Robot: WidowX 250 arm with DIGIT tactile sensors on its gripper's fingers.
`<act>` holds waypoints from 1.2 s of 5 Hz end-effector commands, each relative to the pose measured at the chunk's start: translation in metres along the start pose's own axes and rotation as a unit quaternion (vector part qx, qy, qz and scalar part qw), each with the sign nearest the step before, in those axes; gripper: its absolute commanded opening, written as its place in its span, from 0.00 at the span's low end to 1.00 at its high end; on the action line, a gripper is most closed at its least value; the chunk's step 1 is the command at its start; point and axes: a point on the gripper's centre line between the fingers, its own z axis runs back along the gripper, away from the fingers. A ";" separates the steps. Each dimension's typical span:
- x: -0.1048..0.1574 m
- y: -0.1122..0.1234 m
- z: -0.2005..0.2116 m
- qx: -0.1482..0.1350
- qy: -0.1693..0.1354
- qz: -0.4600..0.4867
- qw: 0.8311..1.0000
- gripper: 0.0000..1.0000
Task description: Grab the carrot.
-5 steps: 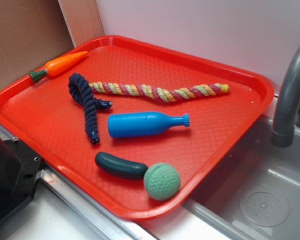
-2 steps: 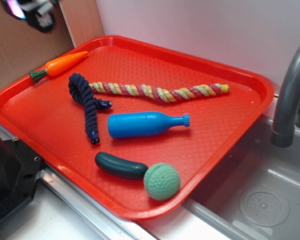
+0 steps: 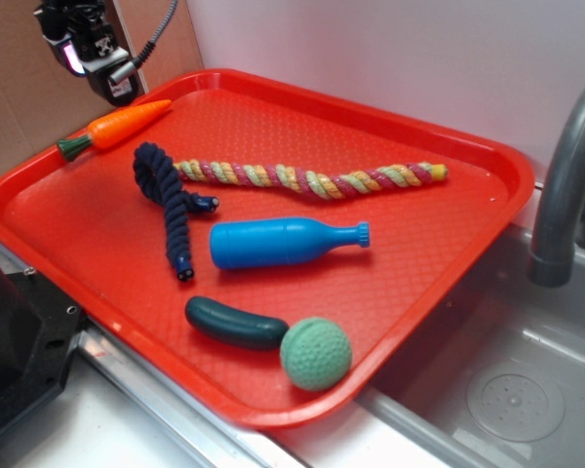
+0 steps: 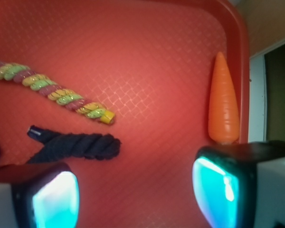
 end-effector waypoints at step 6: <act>0.022 0.096 -0.071 0.065 0.015 0.069 0.995 1.00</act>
